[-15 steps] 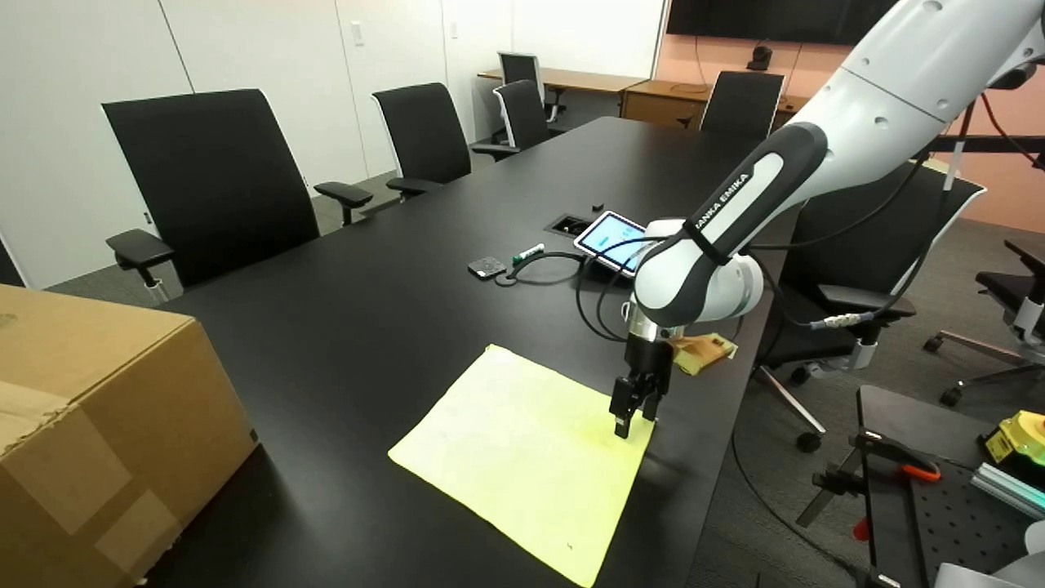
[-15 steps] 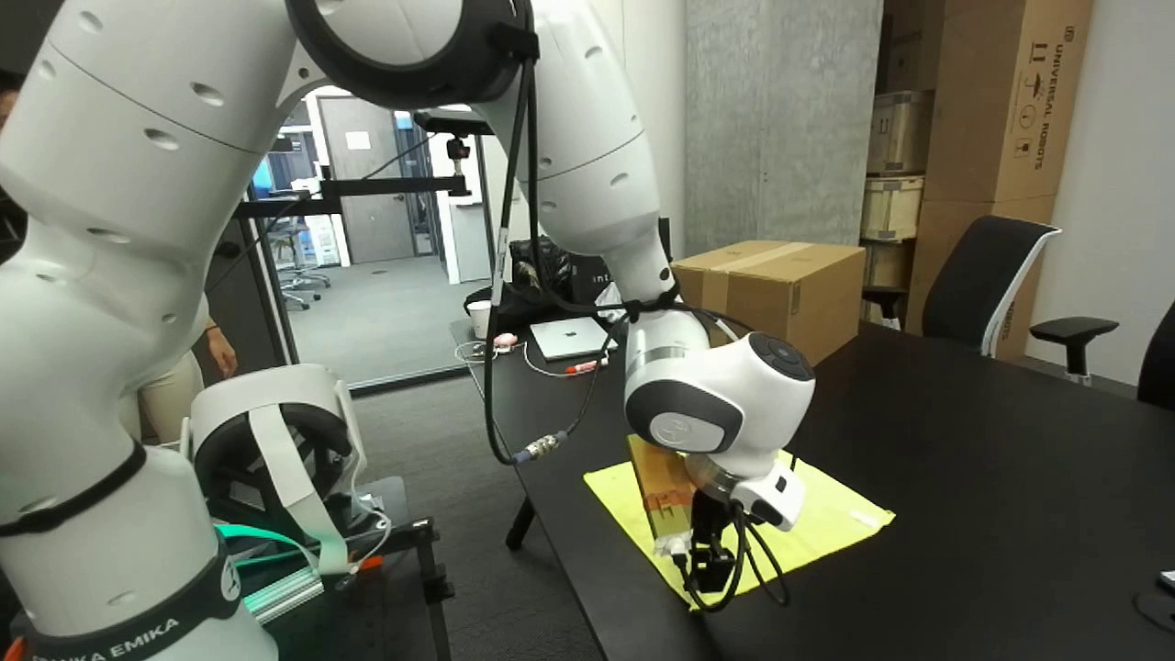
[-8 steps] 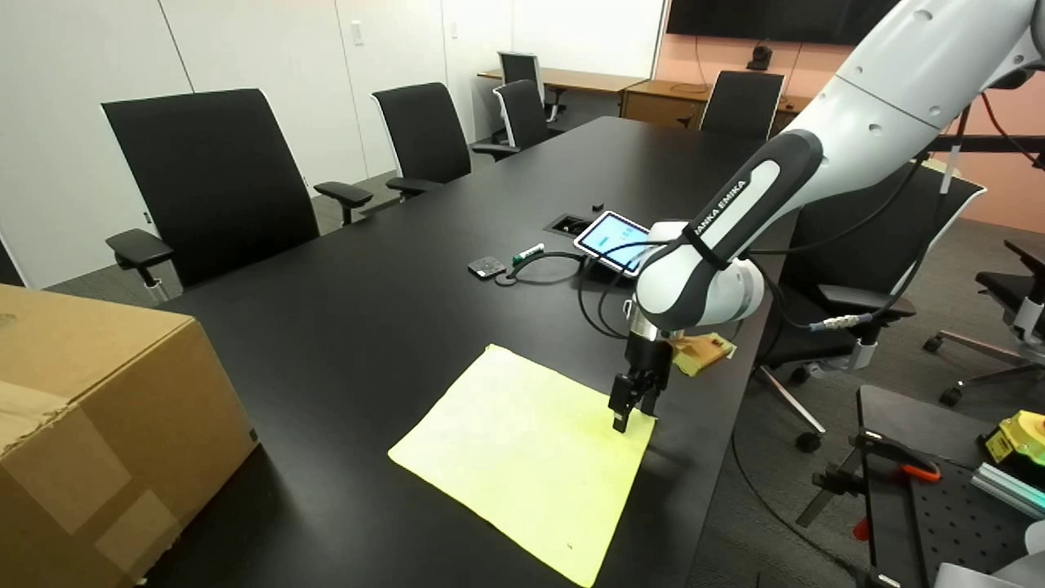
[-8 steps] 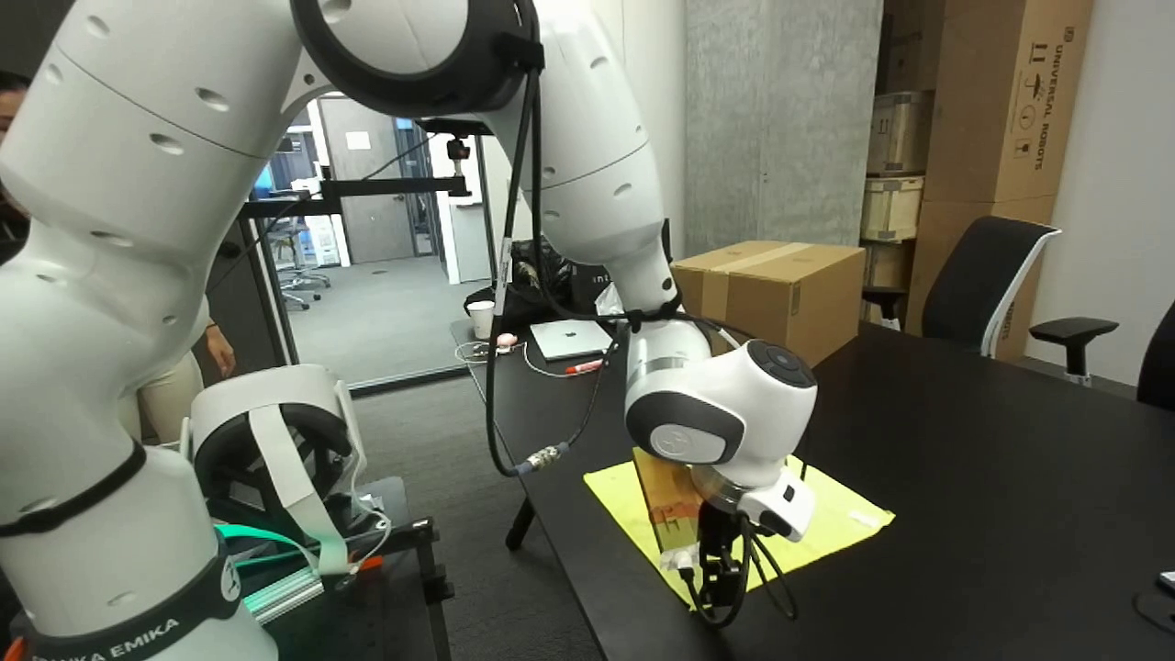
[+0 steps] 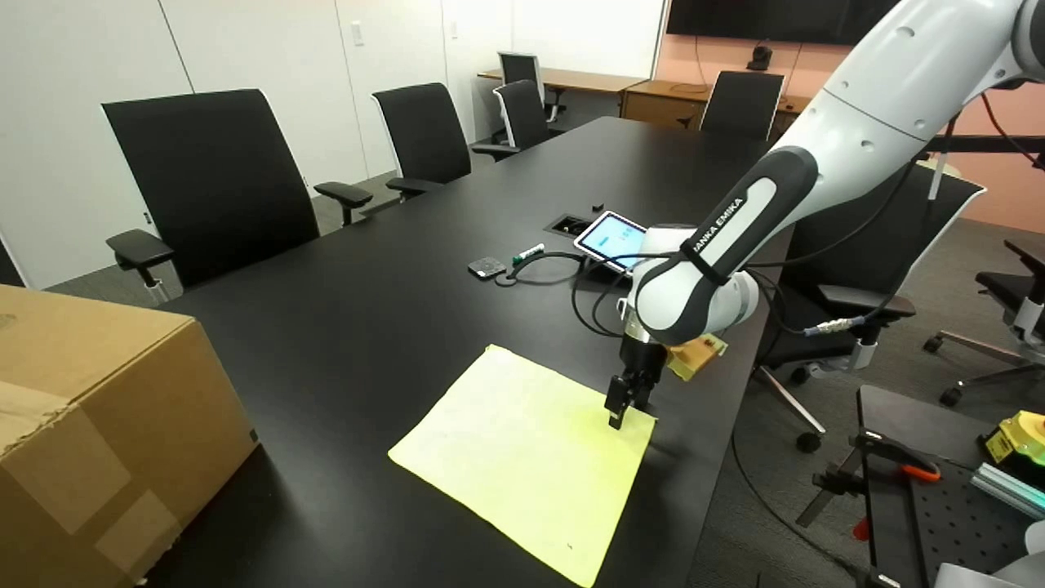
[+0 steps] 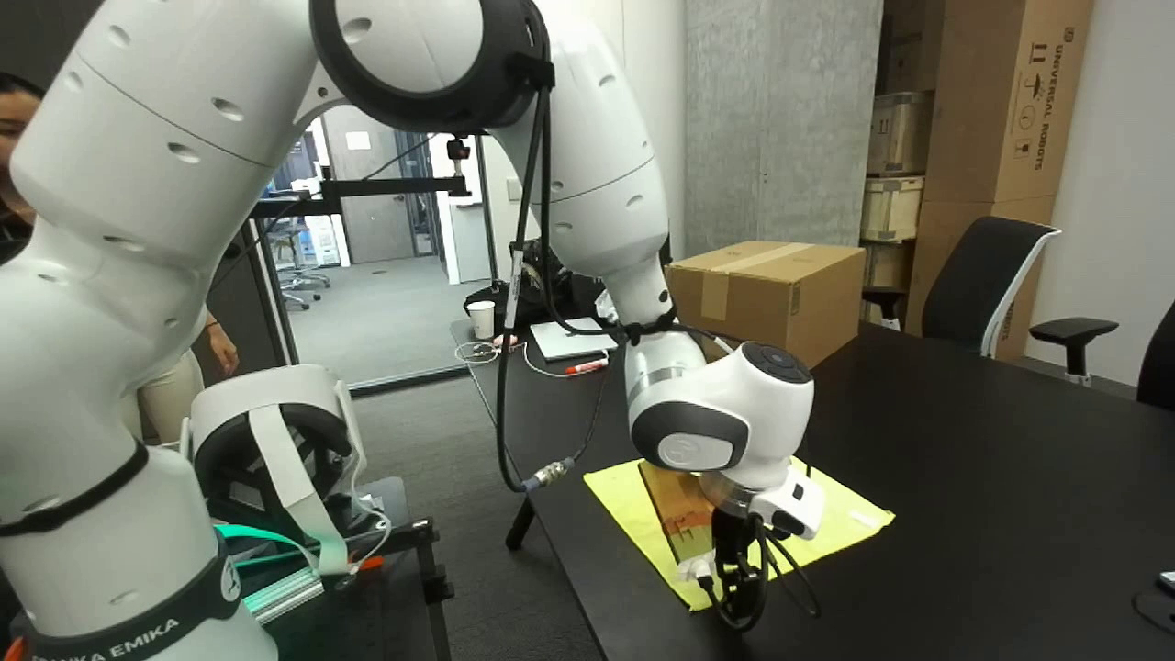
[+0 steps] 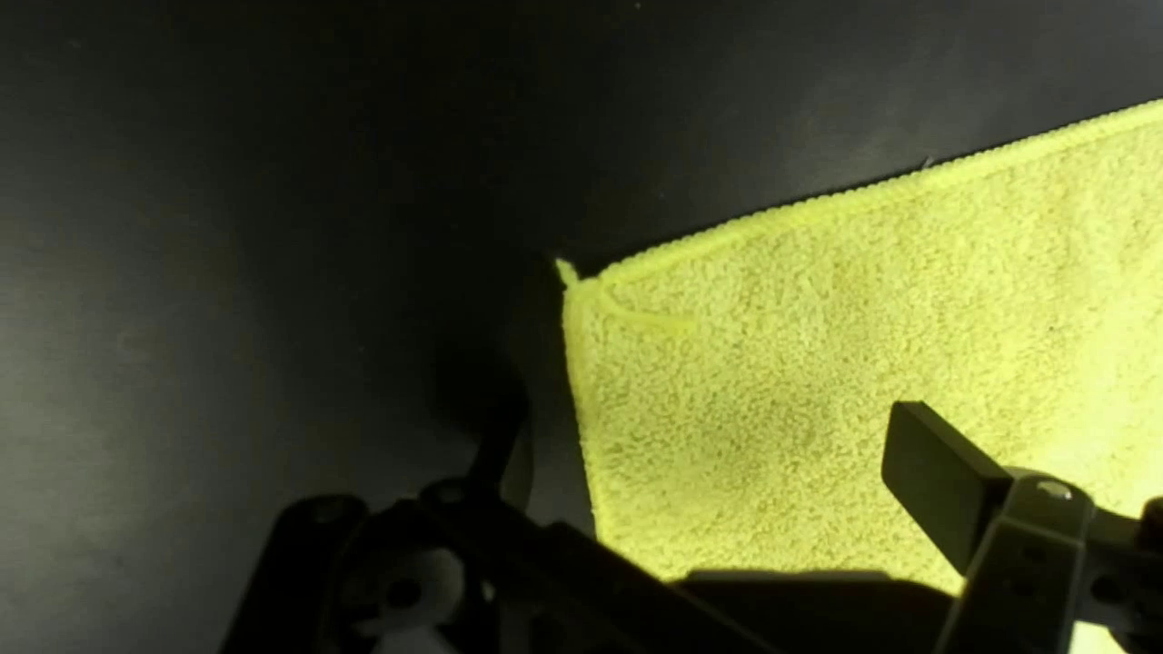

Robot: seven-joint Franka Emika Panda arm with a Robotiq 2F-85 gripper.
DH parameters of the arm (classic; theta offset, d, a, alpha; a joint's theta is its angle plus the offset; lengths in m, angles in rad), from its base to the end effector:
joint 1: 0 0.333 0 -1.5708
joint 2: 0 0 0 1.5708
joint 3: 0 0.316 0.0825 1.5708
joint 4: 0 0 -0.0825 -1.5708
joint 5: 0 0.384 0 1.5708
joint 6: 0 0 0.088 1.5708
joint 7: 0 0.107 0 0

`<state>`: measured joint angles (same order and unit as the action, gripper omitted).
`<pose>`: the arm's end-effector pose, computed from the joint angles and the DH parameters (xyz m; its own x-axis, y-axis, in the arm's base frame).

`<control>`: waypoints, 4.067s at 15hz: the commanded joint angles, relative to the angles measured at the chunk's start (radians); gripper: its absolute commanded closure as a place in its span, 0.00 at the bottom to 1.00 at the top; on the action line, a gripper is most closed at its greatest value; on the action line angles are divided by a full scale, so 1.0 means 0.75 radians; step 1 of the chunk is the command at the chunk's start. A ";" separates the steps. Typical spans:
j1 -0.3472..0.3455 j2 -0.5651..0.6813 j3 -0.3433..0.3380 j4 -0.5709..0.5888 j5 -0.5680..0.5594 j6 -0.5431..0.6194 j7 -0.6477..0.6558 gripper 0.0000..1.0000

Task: Fold the cloth in half

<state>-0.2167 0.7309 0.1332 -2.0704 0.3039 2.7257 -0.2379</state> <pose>0.5552 -0.0529 0.0674 0.9864 -0.1522 -0.0625 -0.1620 -0.9651 -0.2058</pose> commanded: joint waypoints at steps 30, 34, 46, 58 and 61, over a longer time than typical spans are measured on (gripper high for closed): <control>-0.025 -0.056 0.066 0.244 0.005 -0.504 -0.072 0.93; 0.017 -0.016 0.038 0.450 -0.025 -0.635 -0.034 0.94; 0.236 0.366 -0.081 1.235 -0.131 -1.017 0.277 0.96; 0.281 0.720 -0.238 1.736 -0.156 -0.834 0.845 0.69; 0.285 0.742 -0.248 1.761 -0.167 -0.779 0.918 0.58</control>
<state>-0.0167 1.2342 -0.0328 -0.8409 0.2008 2.1096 0.3756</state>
